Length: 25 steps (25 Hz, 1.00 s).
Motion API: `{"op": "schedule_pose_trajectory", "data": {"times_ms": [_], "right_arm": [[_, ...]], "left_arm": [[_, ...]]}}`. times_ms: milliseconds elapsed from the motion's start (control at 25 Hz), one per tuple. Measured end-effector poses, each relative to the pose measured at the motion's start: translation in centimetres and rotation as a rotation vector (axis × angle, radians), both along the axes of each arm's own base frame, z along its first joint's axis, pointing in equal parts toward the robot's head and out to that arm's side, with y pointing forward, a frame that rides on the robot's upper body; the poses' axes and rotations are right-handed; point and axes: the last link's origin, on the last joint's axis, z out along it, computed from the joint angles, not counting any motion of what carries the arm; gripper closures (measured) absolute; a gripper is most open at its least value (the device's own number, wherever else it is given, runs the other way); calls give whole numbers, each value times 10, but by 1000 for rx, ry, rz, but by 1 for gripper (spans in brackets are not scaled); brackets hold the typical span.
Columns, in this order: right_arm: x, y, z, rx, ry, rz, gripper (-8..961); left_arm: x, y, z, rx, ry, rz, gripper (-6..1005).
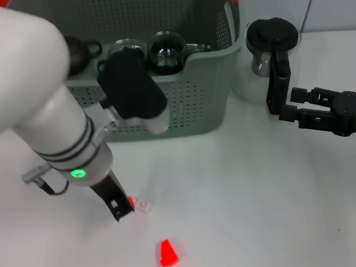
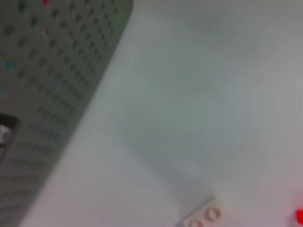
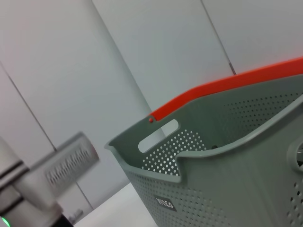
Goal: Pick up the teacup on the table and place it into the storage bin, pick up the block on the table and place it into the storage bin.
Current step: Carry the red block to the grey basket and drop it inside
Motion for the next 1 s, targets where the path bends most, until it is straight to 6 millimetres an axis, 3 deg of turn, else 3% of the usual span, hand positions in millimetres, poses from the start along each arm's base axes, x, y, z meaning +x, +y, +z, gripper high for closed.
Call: {"op": "schedule_pose_trajectory", "data": {"times_ms": [200, 440, 600, 760, 1000], "right_arm": [[0, 0, 1, 1, -1, 0, 68], [1, 0, 1, 3, 1, -2, 69], [1, 0, 1, 2, 2, -1, 69], [0, -1, 0, -2, 3, 1, 69], [-2, -3, 0, -13, 14, 15, 68]], "left_arm": [[19, 1, 42, 54, -103, -25, 796], [47, -3, 119, 134, -465, -109, 784], [55, 7, 153, 237, -634, -161, 776], [65, 30, 155, 321, -690, -193, 768], [71, 83, 121, 402, -709, -157, 757]]}}
